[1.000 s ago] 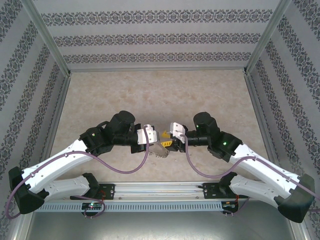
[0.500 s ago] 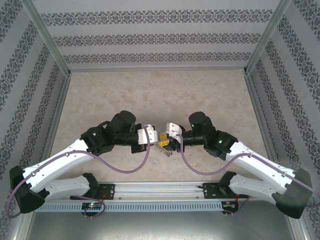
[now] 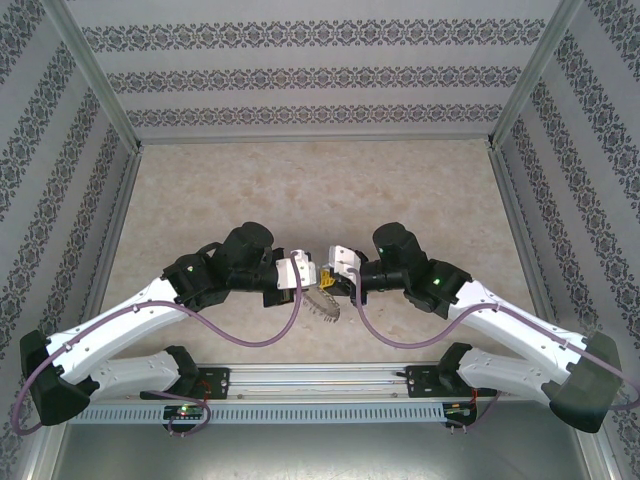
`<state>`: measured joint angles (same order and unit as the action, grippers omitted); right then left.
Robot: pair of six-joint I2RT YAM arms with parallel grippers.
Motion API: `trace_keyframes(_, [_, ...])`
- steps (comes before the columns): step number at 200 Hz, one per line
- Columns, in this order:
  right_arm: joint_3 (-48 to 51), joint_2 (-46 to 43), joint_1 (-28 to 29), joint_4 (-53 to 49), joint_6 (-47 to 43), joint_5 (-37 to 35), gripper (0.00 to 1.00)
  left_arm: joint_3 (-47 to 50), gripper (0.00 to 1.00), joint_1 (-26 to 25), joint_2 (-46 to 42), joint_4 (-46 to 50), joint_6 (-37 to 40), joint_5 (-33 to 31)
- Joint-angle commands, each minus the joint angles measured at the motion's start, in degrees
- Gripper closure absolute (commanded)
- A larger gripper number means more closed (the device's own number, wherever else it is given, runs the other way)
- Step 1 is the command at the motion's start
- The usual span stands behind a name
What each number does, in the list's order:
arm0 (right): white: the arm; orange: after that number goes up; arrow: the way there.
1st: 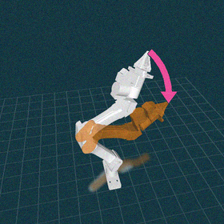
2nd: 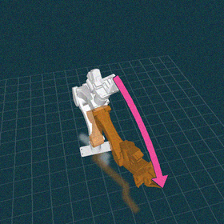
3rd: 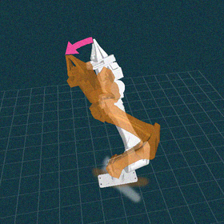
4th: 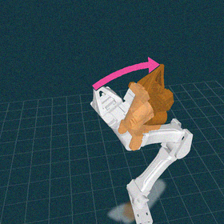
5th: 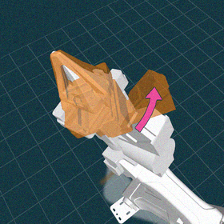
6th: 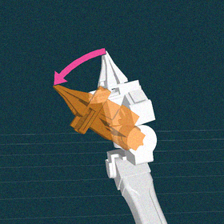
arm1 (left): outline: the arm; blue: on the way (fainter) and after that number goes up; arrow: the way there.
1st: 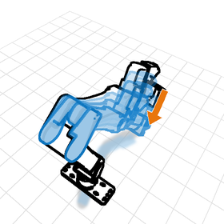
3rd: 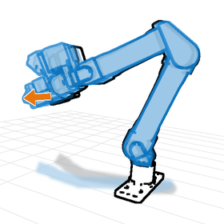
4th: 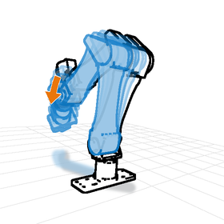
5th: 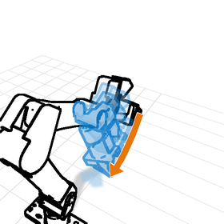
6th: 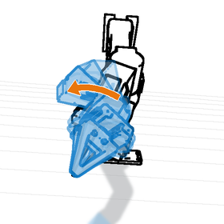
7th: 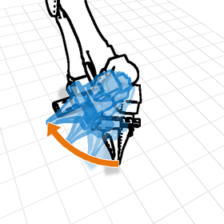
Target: Put the keys on the keyring
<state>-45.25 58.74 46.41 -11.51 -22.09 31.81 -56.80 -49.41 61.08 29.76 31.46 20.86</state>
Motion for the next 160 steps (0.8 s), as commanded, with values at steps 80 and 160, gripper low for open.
trace_keyframes(80, [7.68,-9.14,-0.53,21.02,7.75,11.72,1.0,7.41,0.64,-0.26,-11.68,-14.09,-7.18,6.11])
trace_keyframes(160, [12.03,-7.7,-0.51,38.28,16.02,14.02,1.0,7.79,0.77,-0.25,-12.21,-15.61,-7.98,9.55])
